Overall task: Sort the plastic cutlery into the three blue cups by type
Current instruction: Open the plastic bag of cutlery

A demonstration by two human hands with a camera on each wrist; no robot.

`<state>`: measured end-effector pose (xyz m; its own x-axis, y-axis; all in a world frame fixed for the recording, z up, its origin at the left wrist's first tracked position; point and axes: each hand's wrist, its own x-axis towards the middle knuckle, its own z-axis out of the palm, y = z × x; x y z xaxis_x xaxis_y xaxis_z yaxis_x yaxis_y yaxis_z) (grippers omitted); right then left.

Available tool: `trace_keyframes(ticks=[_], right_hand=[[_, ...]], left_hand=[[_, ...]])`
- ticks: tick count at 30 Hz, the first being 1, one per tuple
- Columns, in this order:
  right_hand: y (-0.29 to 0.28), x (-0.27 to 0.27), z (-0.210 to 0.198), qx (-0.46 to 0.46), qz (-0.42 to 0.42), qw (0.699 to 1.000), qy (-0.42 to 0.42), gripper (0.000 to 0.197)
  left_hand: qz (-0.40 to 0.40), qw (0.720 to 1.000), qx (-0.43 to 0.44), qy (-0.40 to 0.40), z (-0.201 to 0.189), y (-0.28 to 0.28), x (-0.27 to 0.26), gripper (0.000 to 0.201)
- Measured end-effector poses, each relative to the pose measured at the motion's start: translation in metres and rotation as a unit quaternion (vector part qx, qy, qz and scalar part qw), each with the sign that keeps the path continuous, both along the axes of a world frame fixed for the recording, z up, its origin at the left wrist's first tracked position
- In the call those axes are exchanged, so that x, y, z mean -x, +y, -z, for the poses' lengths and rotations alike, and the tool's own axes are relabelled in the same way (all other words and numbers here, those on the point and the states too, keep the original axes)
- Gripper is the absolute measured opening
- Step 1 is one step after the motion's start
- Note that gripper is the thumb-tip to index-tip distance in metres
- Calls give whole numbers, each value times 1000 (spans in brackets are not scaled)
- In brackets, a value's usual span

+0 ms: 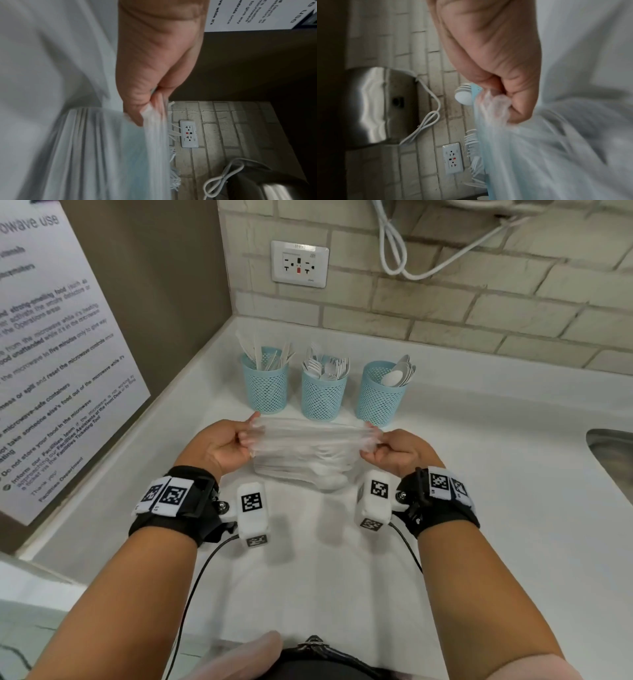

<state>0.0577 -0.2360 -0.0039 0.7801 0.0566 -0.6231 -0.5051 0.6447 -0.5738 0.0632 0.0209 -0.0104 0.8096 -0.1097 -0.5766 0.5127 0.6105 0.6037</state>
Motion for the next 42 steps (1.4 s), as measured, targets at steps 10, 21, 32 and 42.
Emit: trace_keyframes(ticks=[10, 21, 32, 42], right_hand=[[-3, -6, 3, 421, -225, 875, -87, 39], [-4, 1, -6, 510, -38, 825, -240, 30], [-9, -12, 7, 291, -123, 947, -55, 10], [-2, 0, 0, 478, -249, 839, -71, 34]], left_hand=[[127, 847, -487, -170, -4, -1, 7, 15], [69, 930, -335, -137, -8, 6, 3, 14], [-64, 997, 44, 24, 8, 2, 0, 26], [-95, 991, 78, 46, 13, -1, -3, 33]])
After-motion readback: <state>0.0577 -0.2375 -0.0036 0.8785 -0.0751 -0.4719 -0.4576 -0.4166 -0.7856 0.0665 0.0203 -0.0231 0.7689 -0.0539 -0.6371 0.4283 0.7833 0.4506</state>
